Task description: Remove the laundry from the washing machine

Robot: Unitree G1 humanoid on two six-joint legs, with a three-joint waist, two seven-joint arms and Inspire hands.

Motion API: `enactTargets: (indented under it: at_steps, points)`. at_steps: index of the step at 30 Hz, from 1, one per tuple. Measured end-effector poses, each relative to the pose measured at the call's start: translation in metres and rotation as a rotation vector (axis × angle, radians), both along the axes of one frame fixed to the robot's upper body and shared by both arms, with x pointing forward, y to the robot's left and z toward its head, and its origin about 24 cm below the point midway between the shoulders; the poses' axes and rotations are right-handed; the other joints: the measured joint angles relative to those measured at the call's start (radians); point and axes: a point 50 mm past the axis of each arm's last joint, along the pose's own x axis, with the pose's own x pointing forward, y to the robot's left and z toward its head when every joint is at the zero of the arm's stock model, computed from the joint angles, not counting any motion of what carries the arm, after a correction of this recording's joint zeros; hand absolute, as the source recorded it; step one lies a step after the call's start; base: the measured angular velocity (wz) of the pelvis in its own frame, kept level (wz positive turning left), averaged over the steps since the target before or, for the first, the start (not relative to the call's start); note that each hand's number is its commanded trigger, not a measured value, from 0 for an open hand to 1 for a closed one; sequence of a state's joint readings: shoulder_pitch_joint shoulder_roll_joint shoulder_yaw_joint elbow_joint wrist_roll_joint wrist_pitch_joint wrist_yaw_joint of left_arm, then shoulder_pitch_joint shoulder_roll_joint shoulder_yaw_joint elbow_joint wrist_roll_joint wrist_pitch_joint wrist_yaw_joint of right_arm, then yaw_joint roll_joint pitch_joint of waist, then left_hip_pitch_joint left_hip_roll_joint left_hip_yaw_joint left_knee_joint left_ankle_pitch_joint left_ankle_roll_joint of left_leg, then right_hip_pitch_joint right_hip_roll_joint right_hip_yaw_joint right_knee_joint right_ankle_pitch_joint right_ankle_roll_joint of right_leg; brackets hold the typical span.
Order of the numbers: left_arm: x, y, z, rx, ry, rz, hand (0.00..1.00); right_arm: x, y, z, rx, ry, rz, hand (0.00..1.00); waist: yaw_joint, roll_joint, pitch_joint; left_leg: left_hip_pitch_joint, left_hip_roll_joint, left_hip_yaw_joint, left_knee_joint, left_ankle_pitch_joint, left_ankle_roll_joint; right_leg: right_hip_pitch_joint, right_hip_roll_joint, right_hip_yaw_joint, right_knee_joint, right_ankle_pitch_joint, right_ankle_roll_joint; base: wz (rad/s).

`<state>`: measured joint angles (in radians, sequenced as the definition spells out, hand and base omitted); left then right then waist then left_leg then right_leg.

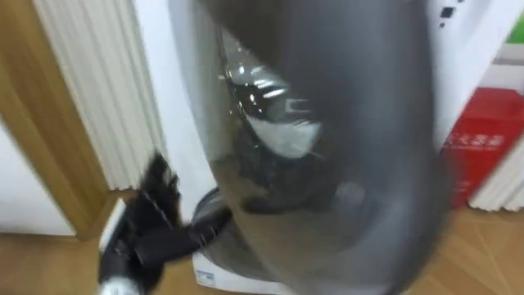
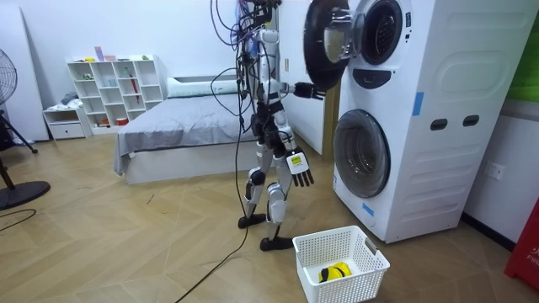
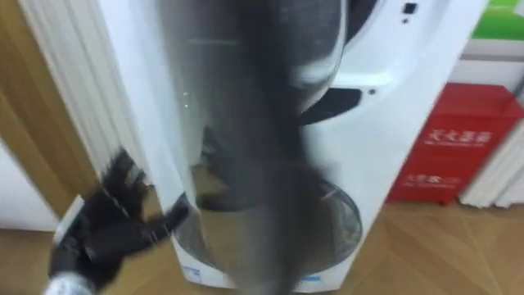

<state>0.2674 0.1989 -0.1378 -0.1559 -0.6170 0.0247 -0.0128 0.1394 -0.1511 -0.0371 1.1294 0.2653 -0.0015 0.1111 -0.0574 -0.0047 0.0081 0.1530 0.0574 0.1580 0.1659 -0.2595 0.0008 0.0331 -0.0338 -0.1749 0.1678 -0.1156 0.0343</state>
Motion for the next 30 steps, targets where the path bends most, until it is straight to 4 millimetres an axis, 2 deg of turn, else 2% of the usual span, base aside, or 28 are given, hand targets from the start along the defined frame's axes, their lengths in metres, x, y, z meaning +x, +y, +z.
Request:
enactTargets:
  at_steps: [4,11,14,18,22,26,29,30]
  points:
    - [-0.005,-0.004,-0.015,-0.001,0.066,-0.018,0.0,0.003,0.001,0.0,-0.003,-0.02,0.021,0.0,0.0,0.006,-0.0014,0.009,0.002,0.009,-0.002,0.0,0.0,0.002,0.004,0.011,0.001,0.001,-0.002,-0.1]
    - [-0.007,-0.006,-0.023,0.01,0.097,-0.031,0.0,0.005,0.003,0.001,-0.005,-0.026,0.047,0.0,-0.005,0.012,0.0004,0.01,0.003,0.011,-0.004,0.0,0.0,0.002,0.006,0.016,0.002,0.002,-0.004,0.0]
    - [-0.008,-0.011,-0.026,0.074,0.103,-0.064,0.0,0.009,0.005,0.001,-0.007,-0.028,0.078,0.0,-0.025,0.007,0.0037,0.005,0.003,0.009,-0.006,0.0,-0.001,-0.001,0.005,0.008,0.003,0.003,-0.004,0.07]
    - [0.0,-0.027,-0.02,0.146,0.05,-0.158,0.0,0.013,0.007,0.001,-0.007,-0.04,0.109,0.0,-0.047,0.0,0.0027,-0.004,0.003,0.008,-0.011,-0.001,-0.001,-0.013,0.006,0.01,0.004,0.006,-0.006,-0.02]
    - [0.004,-0.048,-0.016,0.11,0.021,-0.247,0.0,0.017,0.01,0.001,0.002,-0.051,0.107,0.0,-0.079,0.0,0.003,-0.003,0.003,0.011,-0.014,0.0,-0.001,-0.014,0.008,0.012,0.002,0.005,-0.006,-0.01]
    - [0.007,-0.056,-0.019,0.105,0.027,-0.286,0.0,0.019,0.012,0.001,0.004,-0.055,0.11,0.0,-0.089,-0.003,0.0052,0.001,0.004,0.035,-0.012,0.0,-0.001,-0.016,0.011,0.032,-0.001,0.005,-0.005,-0.15]
    - [0.012,-0.052,-0.033,0.136,0.083,-0.284,0.0,0.02,0.013,0.001,0.009,-0.056,0.11,0.0,-0.087,-0.006,0.0072,0.008,0.007,0.059,-0.013,0.0,-0.001,-0.017,0.015,0.043,-0.001,0.005,-0.005,-0.15]
    - [0.013,-0.047,-0.048,0.164,0.145,-0.279,0.0,0.02,0.013,0.001,0.011,-0.056,0.11,0.0,-0.085,-0.007,0.0064,0.013,0.008,0.063,-0.013,0.0,-0.001,-0.014,0.018,0.05,-0.001,0.005,-0.005,-0.17]
